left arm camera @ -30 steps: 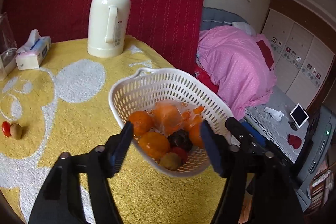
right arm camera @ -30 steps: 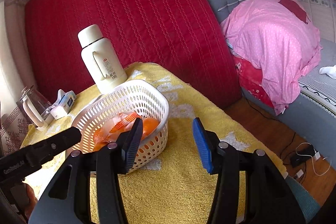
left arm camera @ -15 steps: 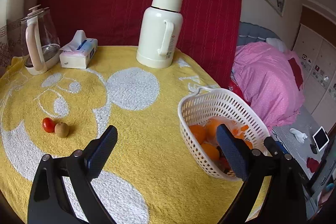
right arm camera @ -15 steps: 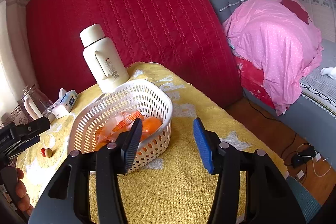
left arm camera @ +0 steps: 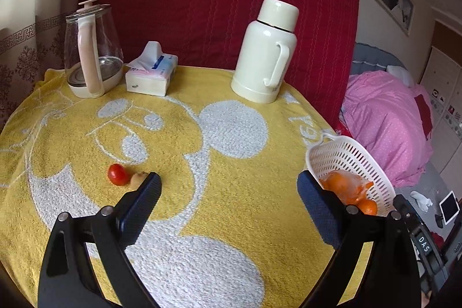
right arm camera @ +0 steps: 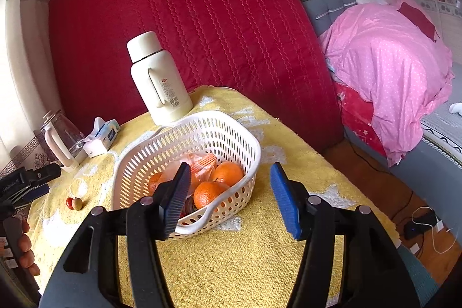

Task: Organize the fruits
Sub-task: 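Move both tools back from the basket toward the remaining fruits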

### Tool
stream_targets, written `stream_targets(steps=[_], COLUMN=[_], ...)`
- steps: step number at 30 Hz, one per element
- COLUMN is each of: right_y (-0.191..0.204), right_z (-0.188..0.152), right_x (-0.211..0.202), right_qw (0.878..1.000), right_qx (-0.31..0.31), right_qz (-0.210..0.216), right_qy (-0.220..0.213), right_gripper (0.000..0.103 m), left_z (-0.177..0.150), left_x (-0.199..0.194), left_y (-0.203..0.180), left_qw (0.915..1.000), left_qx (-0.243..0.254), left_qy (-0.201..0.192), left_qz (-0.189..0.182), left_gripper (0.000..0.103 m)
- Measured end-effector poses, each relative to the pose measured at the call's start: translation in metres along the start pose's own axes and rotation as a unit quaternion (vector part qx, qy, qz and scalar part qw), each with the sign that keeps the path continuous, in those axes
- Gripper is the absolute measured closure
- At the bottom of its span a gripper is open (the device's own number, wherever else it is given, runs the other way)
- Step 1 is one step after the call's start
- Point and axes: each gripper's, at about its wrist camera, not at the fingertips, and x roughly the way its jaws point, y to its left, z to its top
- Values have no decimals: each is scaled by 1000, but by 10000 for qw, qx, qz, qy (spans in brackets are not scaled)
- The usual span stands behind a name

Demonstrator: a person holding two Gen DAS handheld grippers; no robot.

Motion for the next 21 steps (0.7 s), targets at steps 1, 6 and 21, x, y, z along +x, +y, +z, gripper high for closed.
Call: stream_targets(steps=[1,6,21], right_y=[2,21,96], right_z=[1,2,-24], right_x=[-2,-8,-29], right_qw=[10000,9987,9767], right_qx=[-16,-333,-1597], right_qz=[40,372,1370], right_qy=[-4,116,426], right_gripper=[44,40,34], left_z=[2,8,15], left_x=[-1,-9,-2], left_y=[6,39,113], left_qw=[10000,9993,9941], left_qx=[-19,-135,-915], left_qy=[-3,-146,-200], left_qz=[48,327,540], left_gripper=[9,9,12])
